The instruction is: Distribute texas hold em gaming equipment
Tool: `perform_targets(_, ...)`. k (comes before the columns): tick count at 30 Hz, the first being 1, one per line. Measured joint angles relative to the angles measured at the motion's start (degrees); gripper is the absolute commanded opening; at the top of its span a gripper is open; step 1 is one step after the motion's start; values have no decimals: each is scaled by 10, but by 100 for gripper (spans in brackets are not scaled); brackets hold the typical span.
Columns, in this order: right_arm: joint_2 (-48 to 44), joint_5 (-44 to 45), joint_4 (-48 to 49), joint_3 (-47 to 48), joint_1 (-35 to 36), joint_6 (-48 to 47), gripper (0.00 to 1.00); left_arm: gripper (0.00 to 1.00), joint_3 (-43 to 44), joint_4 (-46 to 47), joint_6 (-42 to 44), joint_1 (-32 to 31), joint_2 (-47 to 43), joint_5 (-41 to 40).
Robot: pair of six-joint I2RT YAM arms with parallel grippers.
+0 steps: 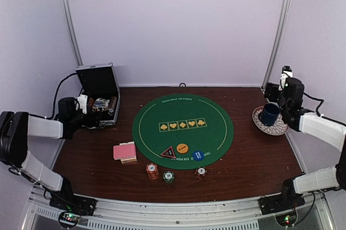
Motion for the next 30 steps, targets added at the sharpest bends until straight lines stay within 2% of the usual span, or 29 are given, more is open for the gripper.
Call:
perform_targets(5, -1, -38, -133, 116, 0, 11, 99, 97, 118, -187, -15, 11, -27, -11)
perform_targets(10, 9, -48, -242, 181, -7, 126, 99, 98, 182, -328, -28, 26, -66, -10)
perform_targets(14, 47, -86, -339, 234, 10, 145, 97, 98, 217, -436, -26, 27, -93, 2)
perform_targets(16, 73, -82, -381, 266, 65, 133, 95, 98, 239, -501, -6, 27, -109, 15)
perform_targets(23, 162, -56, -496, 337, 343, 106, 90, 98, 287, -654, 52, 43, -171, 31)
perform_targets(30, 302, -79, -560, 417, 488, 124, 82, 97, 357, -802, 78, 47, -163, 51)
